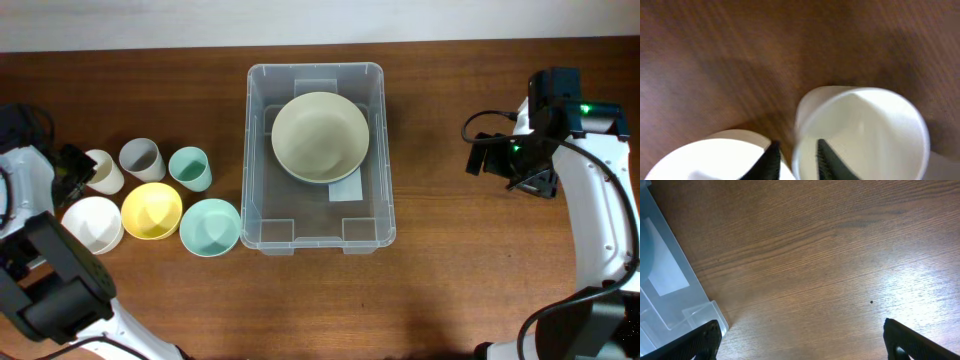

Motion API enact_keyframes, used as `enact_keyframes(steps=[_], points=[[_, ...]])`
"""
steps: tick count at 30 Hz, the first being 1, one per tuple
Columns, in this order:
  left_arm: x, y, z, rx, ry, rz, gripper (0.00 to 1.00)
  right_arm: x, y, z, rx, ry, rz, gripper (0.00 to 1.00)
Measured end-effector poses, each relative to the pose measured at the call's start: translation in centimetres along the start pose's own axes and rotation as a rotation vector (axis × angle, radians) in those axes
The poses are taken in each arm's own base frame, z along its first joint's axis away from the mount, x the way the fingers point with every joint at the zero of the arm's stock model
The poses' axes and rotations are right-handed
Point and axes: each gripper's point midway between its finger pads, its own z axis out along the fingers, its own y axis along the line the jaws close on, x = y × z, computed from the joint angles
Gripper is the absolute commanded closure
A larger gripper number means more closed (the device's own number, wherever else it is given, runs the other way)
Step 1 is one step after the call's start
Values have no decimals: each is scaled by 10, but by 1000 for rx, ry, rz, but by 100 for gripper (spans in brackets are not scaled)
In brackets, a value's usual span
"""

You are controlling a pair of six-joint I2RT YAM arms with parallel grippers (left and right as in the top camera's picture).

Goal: Pack container
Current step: 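Grasp the cream cup with the left gripper and lift it, then carry the cream cup into the bin and set it down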

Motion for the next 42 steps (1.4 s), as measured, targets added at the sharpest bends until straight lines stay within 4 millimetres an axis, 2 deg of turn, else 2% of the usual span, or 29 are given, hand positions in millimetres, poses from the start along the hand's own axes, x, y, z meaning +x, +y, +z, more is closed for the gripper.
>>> enact_keyframes(steps=[4, 6, 8, 9, 26, 29, 31, 33, 37, 39, 40, 42], points=[[3, -13, 0, 12, -6, 27, 81, 0, 0, 0, 0, 0, 0, 1], [5, -18, 1, 16, -4, 38, 86, 0, 0, 0, 0, 0, 1, 1], [6, -20, 1, 17, -4, 42, 98, 0, 0, 0, 0, 0, 1, 1], [6, -20, 1, 17, -5, 41, 99, 0, 0, 0, 0, 0, 0, 1], [6, -20, 0, 17, -4, 40, 99, 0, 0, 0, 0, 0, 0, 1], [4, -21, -10, 25, -20, 40, 99, 0, 0, 0, 0, 0, 0, 1], [-1, -22, -28, 37, -49, 39, 99, 0, 0, 0, 0, 0, 0, 1], [-8, -25, -57, 61, -102, 38, 99, 0, 0, 0, 0, 0, 0, 1], [-21, -38, -138, 136, -253, 66, 99, 0, 0, 0, 0, 0, 1, 1], [-18, -51, -174, 182, -309, 109, 100, 0, 0, 0, 0, 1, 0, 0], [-10, -65, -200, 225, -343, 154, 99, 0, 0, 0, 0, 0, 0, 1], [11, -90, -229, 293, -361, 239, 100, 0, 0, 0, 0, 0, 0, 1]])
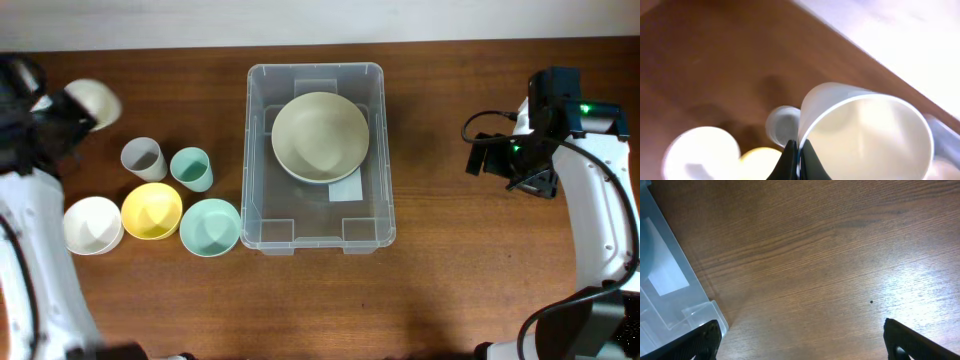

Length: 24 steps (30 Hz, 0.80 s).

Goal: Pack container
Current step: 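Carry the cream cup into the bin and set it down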

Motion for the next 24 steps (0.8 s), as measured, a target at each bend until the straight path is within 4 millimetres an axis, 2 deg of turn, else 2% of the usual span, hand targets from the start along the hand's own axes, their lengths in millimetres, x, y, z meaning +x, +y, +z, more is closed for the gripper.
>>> enact_keyframes(steps=[2, 5, 10, 12, 14, 16, 19, 24], points=[[15, -42, -19, 96, 14, 99, 100, 0, 0, 0, 0, 1, 0, 1], [61, -110, -39, 248, 87, 288, 100, 0, 0, 0, 0, 1, 0, 1], [144, -198, -72, 460, 188, 597, 99, 0, -1, 0, 3, 0, 0, 1], [173, -222, -85, 530, 220, 686, 100, 0, -1, 0, 3, 0, 0, 1], [200, -239, -93, 579, 259, 758, 99, 0, -1, 0, 4, 0, 0, 1], [221, -248, -92, 591, 300, 805, 100, 0, -1, 0, 4, 0, 0, 1], [257, -254, -77, 579, 403, 870, 99, 0, -1, 0, 4, 0, 0, 1], [306, -256, -49, 556, 576, 915, 99, 0, -1, 0, 4, 0, 0, 1]])
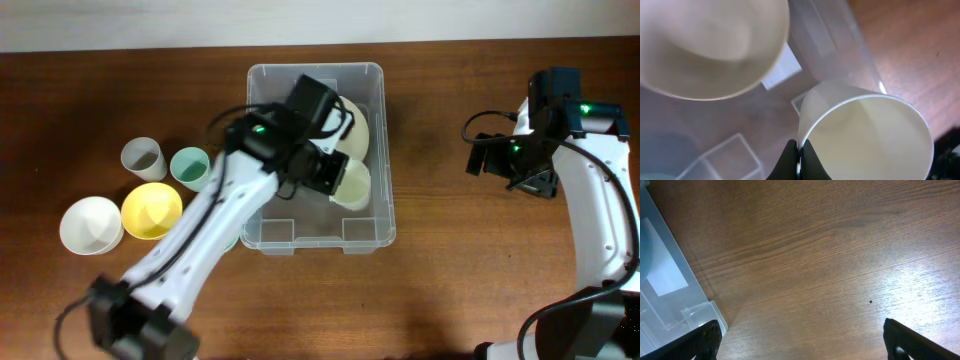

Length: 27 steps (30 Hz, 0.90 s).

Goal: Pack container
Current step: 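Carry the cream cup into the bin and set it down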

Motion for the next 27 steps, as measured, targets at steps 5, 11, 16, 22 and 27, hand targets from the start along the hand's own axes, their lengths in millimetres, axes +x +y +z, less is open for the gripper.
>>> enact_keyframes(steps=[5, 11, 16, 22, 27], points=[[14, -4, 44, 28, 126, -5, 99, 0, 0, 0, 0, 1, 0, 1], [28, -3, 77, 19, 215, -7, 100, 0, 0, 0, 0, 1, 1, 1], [35, 2, 94, 7, 261, -16, 94, 0, 0, 0, 0, 0, 0, 1], [37, 4, 98, 1, 273, -13, 46, 0, 0, 0, 0, 0, 0, 1], [37, 5, 96, -4, 276, -11, 40, 0, 0, 0, 0, 0, 0, 1]])
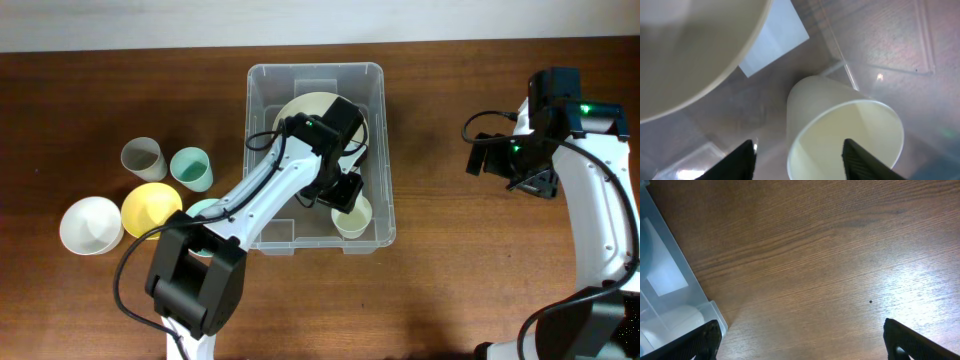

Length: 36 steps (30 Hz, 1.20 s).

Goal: Pack container
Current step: 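Carry the cream cup into the bin and set it down, then move the left gripper back to the grey cup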

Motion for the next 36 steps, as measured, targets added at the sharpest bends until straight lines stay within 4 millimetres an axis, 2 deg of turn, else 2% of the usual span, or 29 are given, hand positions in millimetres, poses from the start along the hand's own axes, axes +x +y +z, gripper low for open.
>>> enact_keyframes(steps=[2, 4, 6, 8, 9, 10, 13, 16, 18, 19, 20, 22, 26, 30, 36], points=[[-1, 0, -7, -4, 3, -3, 39, 0, 0, 0, 0, 0, 1, 1], [-9, 1, -24, -17, -20, -6, 37, 0, 0, 0, 0, 0, 0, 1], [-21, 9, -49, -51, -69, -17, 31, 0, 0, 0, 0, 0, 0, 1], [-33, 25, -84, -98, -138, -44, 29, 0, 0, 0, 0, 1, 0, 1], [-39, 42, -114, -136, -198, -74, 29, 0, 0, 0, 0, 1, 1, 1], [-42, 50, -127, -152, -230, -90, 28, 0, 0, 0, 0, 1, 0, 1], [-40, 98, -195, -234, -376, -184, 28, 0, 0, 0, 0, 1, 0, 1], [-16, 158, -252, -319, -485, -329, 28, 0, 0, 0, 1, 1, 0, 1], [9, 200, -276, -374, -514, -445, 28, 0, 0, 0, 1, 1, 0, 1], [19, 217, -281, -393, -516, -491, 28, 0, 0, 0, 1, 1, 1, 1], [31, 239, -285, -415, -515, -550, 28, 0, 0, 0, 1, 1, 0, 1], [47, 268, -283, -432, -497, -627, 29, 0, 0, 0, 1, 1, 0, 1], [75, 319, -259, -418, -439, -759, 28, 0, 0, 0, 1, 1, 0, 1], [89, 350, -218, -366, -362, -832, 28, 0, 0, 0, 1, 1, 0, 1], [96, 378, -157, -305, -263, -882, 28, 0, 0, 0, 1, 1, 0, 1]])
